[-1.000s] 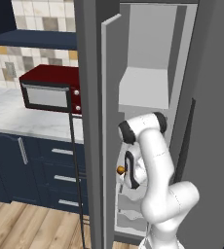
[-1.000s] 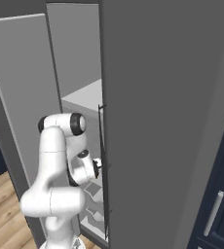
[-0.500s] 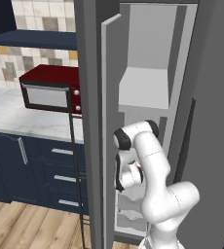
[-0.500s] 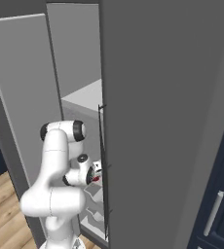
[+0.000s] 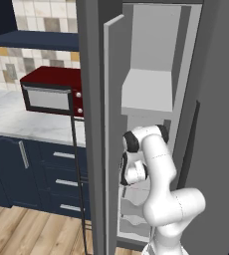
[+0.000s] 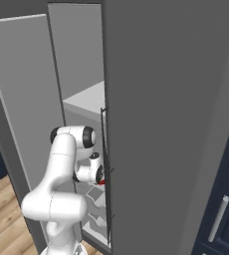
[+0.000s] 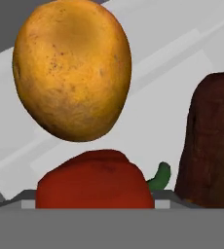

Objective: Take the sweet potato and bell pepper from the highest rack and move them to the second highest rack where the peach and mango are located, to maximize freezer space. Close the freezer door after rearranging.

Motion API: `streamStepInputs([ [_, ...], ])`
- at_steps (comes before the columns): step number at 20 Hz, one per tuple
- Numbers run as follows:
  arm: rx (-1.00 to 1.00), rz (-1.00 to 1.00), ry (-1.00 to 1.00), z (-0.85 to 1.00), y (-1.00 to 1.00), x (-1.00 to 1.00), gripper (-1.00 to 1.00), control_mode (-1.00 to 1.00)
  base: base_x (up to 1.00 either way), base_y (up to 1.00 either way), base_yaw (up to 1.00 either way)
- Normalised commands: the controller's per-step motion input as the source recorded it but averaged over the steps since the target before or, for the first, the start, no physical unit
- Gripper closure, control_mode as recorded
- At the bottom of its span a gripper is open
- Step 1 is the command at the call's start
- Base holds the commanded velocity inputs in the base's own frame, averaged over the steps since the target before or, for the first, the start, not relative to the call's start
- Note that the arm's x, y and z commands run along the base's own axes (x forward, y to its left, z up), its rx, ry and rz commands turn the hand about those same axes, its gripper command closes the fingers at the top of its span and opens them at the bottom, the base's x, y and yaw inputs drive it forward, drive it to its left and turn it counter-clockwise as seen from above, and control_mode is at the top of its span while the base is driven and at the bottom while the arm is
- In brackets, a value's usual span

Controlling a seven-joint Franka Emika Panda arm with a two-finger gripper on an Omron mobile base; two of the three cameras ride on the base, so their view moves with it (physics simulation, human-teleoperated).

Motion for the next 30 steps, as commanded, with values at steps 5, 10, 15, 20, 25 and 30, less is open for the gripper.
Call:
streamStepInputs([
  [5, 0.01, 0.00, 0.12, -0.27, -0.29, 0.62, 1.00, -1.00, 0.00, 0.00, 0.00],
  [10, 0.02, 0.00, 0.01, -0.17, -0.35, 0.56, 1.00, -1.00, 0.00, 0.00, 0.00],
  [15, 0.00, 0.00, -0.15, 0.00, -0.34, 0.45, 1.00, -1.00, 0.00, 0.00, 0.00],
  [20, 0.00, 0.00, -0.02, -0.29, -0.31, 0.43, -1.00, -1.00, 0.00, 0.00, 0.00],
  [25, 0.00, 0.04, 0.00, -0.25, -0.13, 0.12, -1.00, -1.00, 0.00, 0.00, 0.00],
  [30, 0.00, 0.00, -0.03, -0.06, 0.00, -0.18, -1.00, -1.00, 0.00, 0.00, 0.00],
])
